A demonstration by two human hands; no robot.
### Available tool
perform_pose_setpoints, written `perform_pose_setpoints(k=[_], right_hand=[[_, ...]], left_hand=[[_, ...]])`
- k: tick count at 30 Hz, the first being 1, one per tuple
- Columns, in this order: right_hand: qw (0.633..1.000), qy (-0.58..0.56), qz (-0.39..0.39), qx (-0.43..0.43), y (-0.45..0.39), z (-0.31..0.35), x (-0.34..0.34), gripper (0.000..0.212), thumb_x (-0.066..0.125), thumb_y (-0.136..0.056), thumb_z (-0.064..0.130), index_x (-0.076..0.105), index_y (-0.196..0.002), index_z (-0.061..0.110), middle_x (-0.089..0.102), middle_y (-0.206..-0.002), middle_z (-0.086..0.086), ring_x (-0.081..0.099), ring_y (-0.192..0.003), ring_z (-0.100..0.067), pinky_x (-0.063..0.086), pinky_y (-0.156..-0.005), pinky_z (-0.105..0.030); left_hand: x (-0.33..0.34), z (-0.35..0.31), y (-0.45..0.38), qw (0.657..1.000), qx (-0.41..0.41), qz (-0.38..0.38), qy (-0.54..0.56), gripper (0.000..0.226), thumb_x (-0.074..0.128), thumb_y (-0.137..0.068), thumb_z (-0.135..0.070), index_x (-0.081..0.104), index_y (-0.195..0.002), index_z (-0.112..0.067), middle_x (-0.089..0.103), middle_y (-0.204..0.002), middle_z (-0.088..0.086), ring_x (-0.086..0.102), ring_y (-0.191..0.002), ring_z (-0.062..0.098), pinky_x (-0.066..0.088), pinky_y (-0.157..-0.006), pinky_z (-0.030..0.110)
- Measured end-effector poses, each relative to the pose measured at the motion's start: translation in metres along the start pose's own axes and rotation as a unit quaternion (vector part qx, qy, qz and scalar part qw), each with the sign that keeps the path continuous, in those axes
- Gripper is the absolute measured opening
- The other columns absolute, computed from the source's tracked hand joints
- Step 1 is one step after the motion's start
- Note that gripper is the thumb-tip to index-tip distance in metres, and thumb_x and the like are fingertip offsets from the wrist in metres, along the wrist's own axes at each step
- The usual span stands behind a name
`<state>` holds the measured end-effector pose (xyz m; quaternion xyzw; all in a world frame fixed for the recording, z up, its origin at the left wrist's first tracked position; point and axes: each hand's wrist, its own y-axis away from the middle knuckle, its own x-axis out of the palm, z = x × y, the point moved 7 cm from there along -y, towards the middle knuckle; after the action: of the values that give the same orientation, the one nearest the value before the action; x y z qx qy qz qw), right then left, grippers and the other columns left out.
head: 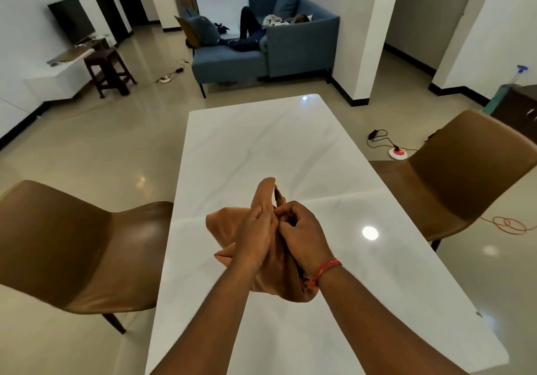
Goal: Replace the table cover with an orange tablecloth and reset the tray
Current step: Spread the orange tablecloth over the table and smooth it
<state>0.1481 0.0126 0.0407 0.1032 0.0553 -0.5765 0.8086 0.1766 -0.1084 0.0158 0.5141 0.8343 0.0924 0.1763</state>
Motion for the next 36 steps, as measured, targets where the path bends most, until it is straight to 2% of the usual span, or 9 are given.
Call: perform_pose_setpoints(k=[8,12,18,23,25,27,29,33,36], right_hand=[[0.979,0.182,0.091,0.026,-0.058,-0.056,-0.032,0.016,0.051,-0.091,0.026,0.066,-0.092,0.033,0.06,-0.129,0.011,0.064,-0.096,-0.014,0.054,-0.091,-0.033],[0.901,0.399,0.169,-0.031,-0.076,-0.098,-0.037,0.05,0.038,-0.092,0.046,0.043,-0.142,0.043,0.039,-0.154,0.008,0.048,-0.133,-0.018,0.036,-0.114,-0.037],[0.86,0.436,0.264,0.0,-0.071,-0.141,-0.013,0.054,0.05,-0.093,0.061,0.043,-0.141,0.037,0.048,-0.147,0.001,0.052,-0.127,-0.022,0.041,-0.112,-0.044],[0.862,0.46,0.168,-0.134,-0.083,-0.109,-0.008,0.043,0.051,-0.09,0.057,0.044,-0.131,0.048,0.051,-0.137,0.011,0.05,-0.13,-0.019,0.039,-0.109,-0.037],[0.869,0.469,0.136,-0.082,-0.101,-0.113,-0.014,0.05,0.048,-0.088,0.058,0.045,-0.135,0.039,0.051,-0.137,0.006,0.051,-0.129,-0.022,0.043,-0.107,-0.04],[0.876,0.448,0.174,0.025,-0.115,-0.137,-0.017,0.077,0.054,-0.093,0.048,0.018,-0.156,0.021,0.022,-0.163,-0.007,0.027,-0.148,-0.027,0.027,-0.12,-0.042],[0.864,0.45,0.215,0.069,-0.123,-0.142,-0.021,0.082,0.058,-0.095,0.038,0.01,-0.158,0.016,0.022,-0.162,-0.011,0.026,-0.148,-0.028,0.025,-0.118,-0.039],[0.833,0.507,0.215,0.05,-0.125,-0.145,-0.026,0.046,0.054,-0.096,0.038,0.043,-0.138,0.023,0.057,-0.133,-0.009,0.051,-0.124,-0.03,0.045,-0.102,-0.042],[0.857,0.478,0.179,0.065,-0.12,-0.154,-0.03,0.034,0.046,-0.095,0.039,0.047,-0.126,0.028,0.06,-0.121,-0.006,0.058,-0.112,-0.029,0.052,-0.086,-0.04]], left_hand=[[0.02,0.004,-0.015,0.992,0.003,-0.06,-0.112,0.014,0.045,-0.103,-0.024,0.056,-0.11,-0.029,0.06,-0.1,-0.007,0.056,-0.082,0.004,0.049,-0.085,0.03],[0.019,0.041,-0.018,0.981,-0.039,-0.09,-0.17,0.028,0.049,-0.1,-0.021,0.059,-0.126,-0.017,0.06,-0.107,-0.003,0.057,-0.095,0.013,0.045,-0.071,0.021],[0.006,0.086,-0.017,0.962,-0.091,-0.139,-0.218,0.037,0.048,-0.099,-0.038,0.058,-0.122,-0.011,0.06,-0.122,0.01,0.056,-0.115,0.029,0.047,-0.096,0.041],[-0.017,0.087,-0.02,0.956,-0.017,-0.181,-0.229,0.039,0.042,-0.102,-0.034,0.05,-0.138,-0.02,0.056,-0.136,0.002,0.053,-0.126,0.022,0.04,-0.098,0.029],[-0.028,0.092,-0.027,0.942,-0.023,-0.192,-0.276,0.049,0.041,-0.101,-0.045,0.041,-0.145,-0.023,0.047,-0.147,0.001,0.046,-0.134,0.023,0.036,-0.109,0.036],[-0.032,0.094,-0.035,0.933,0.024,-0.175,-0.314,0.058,0.042,-0.098,-0.054,0.032,-0.149,-0.029,0.037,-0.156,-0.003,0.036,-0.141,0.021,0.03,-0.115,0.042],[-0.025,0.1,-0.045,0.927,0.07,-0.11,-0.351,0.063,0.043,-0.094,-0.061,0.03,-0.15,-0.034,0.036,-0.156,-0.007,0.035,-0.141,0.016,0.028,-0.116,0.04],[-0.018,0.141,-0.06,0.882,0.006,0.037,-0.469,0.062,0.033,-0.088,-0.073,0.045,-0.137,-0.037,0.056,-0.137,-0.008,0.055,-0.122,0.016,0.043,-0.107,0.041],[-0.028,0.153,-0.059,0.874,-0.049,0.03,-0.483,0.051,0.035,-0.097,-0.059,0.052,-0.134,-0.027,0.063,-0.129,0.0,0.061,-0.113,0.022,0.048,-0.102,0.038]])
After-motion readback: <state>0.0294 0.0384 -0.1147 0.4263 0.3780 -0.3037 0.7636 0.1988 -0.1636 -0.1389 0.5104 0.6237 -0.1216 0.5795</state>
